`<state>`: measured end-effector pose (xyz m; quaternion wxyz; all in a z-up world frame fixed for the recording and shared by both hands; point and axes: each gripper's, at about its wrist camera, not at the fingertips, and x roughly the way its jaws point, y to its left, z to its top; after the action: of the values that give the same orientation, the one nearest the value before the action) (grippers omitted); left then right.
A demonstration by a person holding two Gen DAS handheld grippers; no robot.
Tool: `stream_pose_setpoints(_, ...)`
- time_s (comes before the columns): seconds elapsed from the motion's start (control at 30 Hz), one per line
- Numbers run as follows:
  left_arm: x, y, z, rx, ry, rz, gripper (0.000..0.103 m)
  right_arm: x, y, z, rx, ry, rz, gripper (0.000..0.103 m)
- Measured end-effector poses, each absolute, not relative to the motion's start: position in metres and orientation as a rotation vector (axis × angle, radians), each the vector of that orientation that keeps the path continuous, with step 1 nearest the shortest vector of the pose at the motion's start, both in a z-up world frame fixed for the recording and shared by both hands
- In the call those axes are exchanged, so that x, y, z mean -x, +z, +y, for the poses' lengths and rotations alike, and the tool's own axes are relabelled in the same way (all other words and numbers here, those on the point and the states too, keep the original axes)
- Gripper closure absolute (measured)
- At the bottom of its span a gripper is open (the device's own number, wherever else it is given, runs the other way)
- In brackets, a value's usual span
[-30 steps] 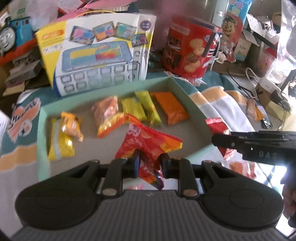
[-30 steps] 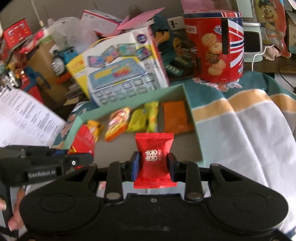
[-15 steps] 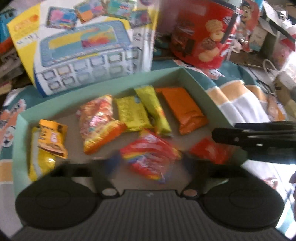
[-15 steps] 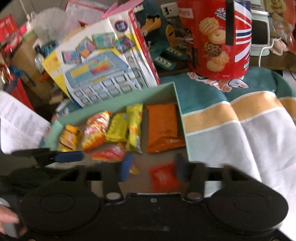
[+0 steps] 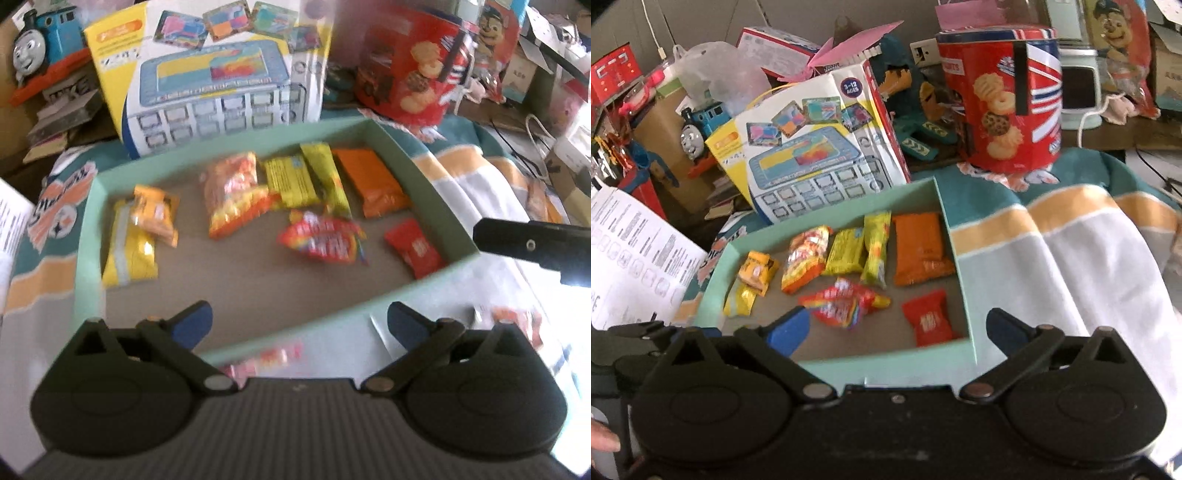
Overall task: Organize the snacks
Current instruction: 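Carry both snacks into the mint-green box and open both tools, then move both open tools back over the snack pile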
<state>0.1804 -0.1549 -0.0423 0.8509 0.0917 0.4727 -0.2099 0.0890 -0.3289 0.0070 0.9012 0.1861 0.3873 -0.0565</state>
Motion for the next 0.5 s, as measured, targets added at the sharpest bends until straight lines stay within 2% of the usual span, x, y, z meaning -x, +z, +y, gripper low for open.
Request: stream_pose_setpoints(0.5, -0.084, -0.092, -0.143, -0.17, -0.398, 1.191, 0.0, 0.026, -0.03, -0.322, -0.51, -0.165, 0.883, 0.0)
